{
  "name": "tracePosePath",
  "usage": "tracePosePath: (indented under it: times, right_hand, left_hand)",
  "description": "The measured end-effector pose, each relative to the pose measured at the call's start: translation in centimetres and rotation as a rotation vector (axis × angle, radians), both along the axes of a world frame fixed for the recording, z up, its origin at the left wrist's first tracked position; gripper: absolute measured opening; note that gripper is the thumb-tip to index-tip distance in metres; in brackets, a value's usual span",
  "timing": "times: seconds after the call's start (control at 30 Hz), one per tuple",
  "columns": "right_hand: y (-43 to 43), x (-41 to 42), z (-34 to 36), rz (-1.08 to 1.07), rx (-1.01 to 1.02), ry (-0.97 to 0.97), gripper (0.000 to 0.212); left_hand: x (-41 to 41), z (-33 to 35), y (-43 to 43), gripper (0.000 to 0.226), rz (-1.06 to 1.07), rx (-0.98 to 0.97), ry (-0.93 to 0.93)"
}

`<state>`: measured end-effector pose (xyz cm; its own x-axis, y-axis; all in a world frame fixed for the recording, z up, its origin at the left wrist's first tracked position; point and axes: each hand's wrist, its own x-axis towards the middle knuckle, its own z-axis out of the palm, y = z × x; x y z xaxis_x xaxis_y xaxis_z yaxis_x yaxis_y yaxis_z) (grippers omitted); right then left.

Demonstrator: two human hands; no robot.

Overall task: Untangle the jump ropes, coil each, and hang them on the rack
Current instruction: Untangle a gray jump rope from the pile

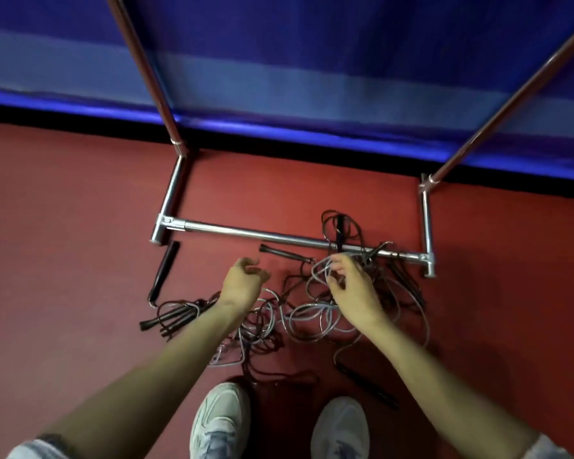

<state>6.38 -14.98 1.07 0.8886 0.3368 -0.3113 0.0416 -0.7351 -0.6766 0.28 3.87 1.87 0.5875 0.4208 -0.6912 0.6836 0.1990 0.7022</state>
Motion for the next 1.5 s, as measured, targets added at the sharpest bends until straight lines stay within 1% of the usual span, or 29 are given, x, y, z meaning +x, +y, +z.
tracePosePath:
  times: [0.1, 0.17, 0.2, 0.3, 0.37, 0.43, 0.47, 0.5, 0.53, 0.6, 0.63, 0.67, 0.7, 0.77, 0.8, 0.87, 0.93, 0.97, 1.0, 1.03, 1.1, 1.17, 1.23, 1.27, 1.33, 1.37, 1.43, 1.47, 1.5]
  right_hand:
    - [0.6, -1.3, -2.9, 0.115, 0.051, -0.063, 0.03]
    - [1.3, -2.3, -4.2, 0.171, 0.075, -0.046, 0.028]
    - [1.6, -2.7, -4.8, 0.192, 0.067, -0.017, 0.027]
    - [2.1, -3.8, -6.8, 0.268, -0.042, 0.057, 0.032]
    - [1.6, -4.3, -8.1, 0.383, -0.153, 0.03, 0.042]
    - [0.6, -4.9, -9.1, 0.542, -0.305, 0.001, 0.059]
    - [0.2, -5.3, -9.6, 0.6, -0.406, -0.039, 0.067]
    - [-0.1, -5.6, -10.0, 0.62, -0.487, -0.088, 0.07]
    - [-0.4, -5.9, -10.6, 0.597, -0.526, -0.148, 0.064]
    - [-0.6, -6.1, -11.3, 0.495, -0.517, -0.25, 0.034]
    - [-0.5, -5.7, -11.3, 0.449, -0.483, -0.268, 0.02]
    - [-0.4, -5.2, -11.1, 0.392, -0.417, -0.263, 0.01]
    - [-0.2, -4.4, -10.6, 0.302, -0.33, -0.207, 0.008]
    - [0.5, -2.4, -9.2, 0.02, -0.041, -0.1, 0.013]
    - [1.1, -1.3, -8.2, -0.112, 0.118, -0.059, 0.016]
    - [1.9, 0.2, -6.1, -0.309, 0.356, -0.049, 0.021]
    - [2.3, 1.2, -5.1, -0.428, 0.525, -0.037, 0.022]
    - [2.1, 1.4, -5.0, -0.445, 0.551, -0.03, 0.022]
    - [2.0, 1.3, -5.1, -0.427, 0.525, -0.023, 0.021]
    - [1.7, 1.2, -5.4, -0.379, 0.447, -0.011, 0.018]
    - [1.2, 0.5, -6.2, -0.241, 0.242, 0.023, 0.017]
    - [0.9, -0.4, -6.8, -0.08, 0.029, 0.004, 0.041]
    - [0.9, -1.4, -6.7, 0.093, -0.159, 0.002, 0.064]
    - [1.2, -1.9, -6.4, 0.141, -0.223, -0.008, 0.07]
    - [2.1, -2.4, -5.2, 0.16, -0.257, -0.106, 0.07]
    - [2.7, -2.7, -4.7, 0.161, -0.229, -0.213, 0.064]
    - [4.4, -3.1, -4.4, 0.176, -0.118, -0.407, 0.047]
    - [5.3, -3.3, -4.5, 0.194, -0.055, -0.445, 0.04]
    - [6.2, -3.5, -4.5, 0.233, 0.0, -0.372, 0.036]
  left_hand:
    - [-1.0, -3.2, 0.3, 0.017, 0.087, -0.039, -0.04]
    - [-1.5, -4.8, 0.7, 0.016, 0.115, -0.05, -0.056]
    - [-1.7, -5.6, 0.9, 0.015, 0.087, -0.03, -0.05]
    - [-2.5, -7.2, 1.0, 0.016, -0.118, 0.106, 0.003]
    - [-3.1, -7.8, 0.6, 0.014, -0.326, 0.214, 0.045]
    - [-4.1, -8.3, 0.1, 0.026, -0.553, 0.329, 0.074]
    - [-4.7, -8.8, -0.1, 0.036, -0.627, 0.358, 0.082]
    - [-5.2, -9.3, -0.3, 0.047, -0.688, 0.377, 0.095]
    - [-5.7, -9.7, -0.4, 0.058, -0.747, 0.388, 0.116]
    - [-6.4, -10.3, -0.7, 0.071, -0.819, 0.387, 0.156]
    - [-6.5, -10.5, -0.8, 0.071, -0.817, 0.381, 0.148]
    - [-6.5, -10.4, -0.9, 0.067, -0.79, 0.381, 0.109]
    - [-6.5, -10.4, -0.9, 0.06, -0.739, 0.385, 0.053]
    - [-6.0, -9.9, -1.0, 0.049, -0.622, 0.426, -0.057]
    - [-5.6, -9.8, -1.0, 0.047, -0.569, 0.451, -0.095]
    - [-4.9, -9.4, -0.9, 0.047, -0.487, 0.448, -0.15]
    - [-4.4, -9.2, -0.7, 0.049, -0.403, 0.348, -0.162]
    - [-4.2, -9.2, -0.7, 0.05, -0.351, 0.266, -0.146]
    - [-4.1, -9.4, -0.7, 0.051, -0.296, 0.169, -0.113]
    - [-4.0, -9.4, -0.9, 0.05, -0.24, 0.072, -0.087]
    - [-3.6, -9.7, -1.1, 0.041, -0.193, -0.008, -0.082]
    - [-3.4, -9.5, -1.0, 0.034, -0.252, 0.058, -0.094]
    - [-3.5, -9.3, -0.4, 0.032, -0.327, 0.285, -0.11]
    - [-3.7, -9.2, 0.0, 0.034, -0.324, 0.422, -0.136]
    - [-4.1, -8.9, 1.2, 0.039, -0.271, 0.618, -0.171]
    - [-4.1, -8.6, 1.7, 0.04, -0.258, 0.659, -0.145]
    - [-4.0, -9.0, 2.6, 0.038, -0.311, 0.677, -0.026]
    - [-3.9, -9.5, 2.9, 0.036, -0.371, 0.656, 0.057]
    - [-3.8, -10.2, 3.1, 0.037, -0.437, 0.628, 0.134]
